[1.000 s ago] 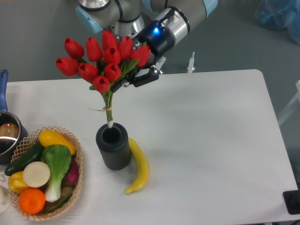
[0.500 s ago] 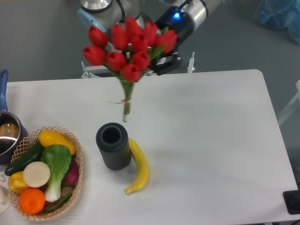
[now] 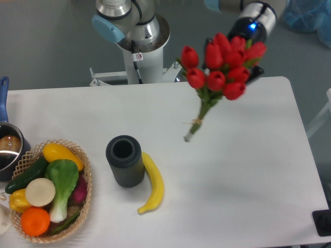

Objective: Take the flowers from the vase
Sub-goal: 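Carry the tulip bunch up and away from the vase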

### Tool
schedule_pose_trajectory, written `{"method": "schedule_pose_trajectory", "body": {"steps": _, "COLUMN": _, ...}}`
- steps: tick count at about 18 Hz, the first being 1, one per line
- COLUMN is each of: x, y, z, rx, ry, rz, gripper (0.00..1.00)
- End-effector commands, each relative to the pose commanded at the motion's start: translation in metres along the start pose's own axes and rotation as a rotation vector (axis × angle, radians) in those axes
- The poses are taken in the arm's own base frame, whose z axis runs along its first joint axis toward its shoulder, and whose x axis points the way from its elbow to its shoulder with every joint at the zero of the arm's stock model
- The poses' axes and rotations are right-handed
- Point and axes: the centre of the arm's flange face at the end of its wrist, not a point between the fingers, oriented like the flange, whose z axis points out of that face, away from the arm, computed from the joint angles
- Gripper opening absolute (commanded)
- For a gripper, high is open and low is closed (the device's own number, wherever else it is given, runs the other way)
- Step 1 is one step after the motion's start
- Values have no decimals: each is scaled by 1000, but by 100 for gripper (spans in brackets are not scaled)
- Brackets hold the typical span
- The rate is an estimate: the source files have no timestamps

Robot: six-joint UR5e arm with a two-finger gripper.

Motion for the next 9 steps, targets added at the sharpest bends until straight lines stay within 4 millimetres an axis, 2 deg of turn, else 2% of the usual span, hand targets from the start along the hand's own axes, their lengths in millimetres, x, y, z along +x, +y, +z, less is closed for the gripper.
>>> {"method": "schedule_pose_trajectory", "body": {"steps": 4, "x": -2, "y": 6, "z": 0, "rx": -6, "ry": -1, "rz": -8, "gripper": 44}}
{"method": "schedule_pose_trajectory", "body": {"steps": 7, "x": -5, "y": 10, "z": -7, "rx": -7, "ry": -17, "rz": -23, "gripper": 44}}
{"method": "schedule_pose_trajectory", "body": {"steps": 9, "x": 1, "y": 16, "z": -8, "rx": -9, "ry": -19, "rz": -38, "gripper": 44}}
